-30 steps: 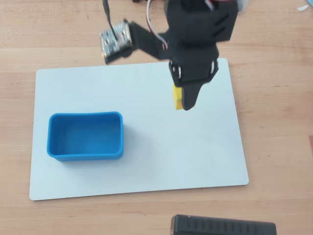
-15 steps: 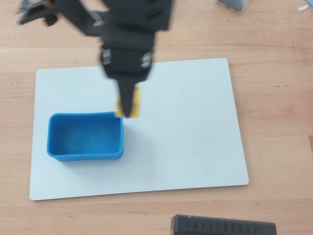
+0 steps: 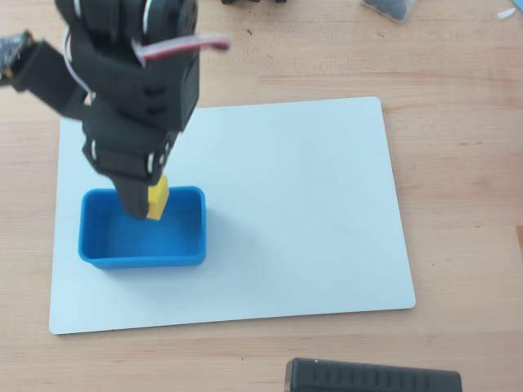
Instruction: Pick up yellow cube and drop it in the blue rectangular bin
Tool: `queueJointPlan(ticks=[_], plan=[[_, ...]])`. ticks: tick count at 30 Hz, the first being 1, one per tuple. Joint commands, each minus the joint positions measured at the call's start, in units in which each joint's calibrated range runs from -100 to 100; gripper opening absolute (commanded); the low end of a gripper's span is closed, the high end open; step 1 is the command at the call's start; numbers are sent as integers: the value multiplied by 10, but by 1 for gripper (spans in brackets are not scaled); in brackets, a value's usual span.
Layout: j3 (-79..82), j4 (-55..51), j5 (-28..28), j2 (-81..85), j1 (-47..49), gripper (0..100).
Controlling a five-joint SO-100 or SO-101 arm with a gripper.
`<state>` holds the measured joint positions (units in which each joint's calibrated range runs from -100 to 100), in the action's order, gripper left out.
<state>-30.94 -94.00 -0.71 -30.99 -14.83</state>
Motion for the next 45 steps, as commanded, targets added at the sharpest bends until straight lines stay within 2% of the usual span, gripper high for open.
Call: queueJointPlan(ticks=[1,5,10,17,19,25,34,40,45], plan=[[-100,32,9,-31,-10,5],[-169,23,9,-99,-8,7],[-192,13,6,-107,-13,20],[-267,-58,5,-104,-1,20],[-247,-59,5,-75,10,17],[-146,-59,0,27,61,7],[45,-53,-20,261,162,4],[255,-5,-21,436,194,4],[481,92,-15,561,185,3]])
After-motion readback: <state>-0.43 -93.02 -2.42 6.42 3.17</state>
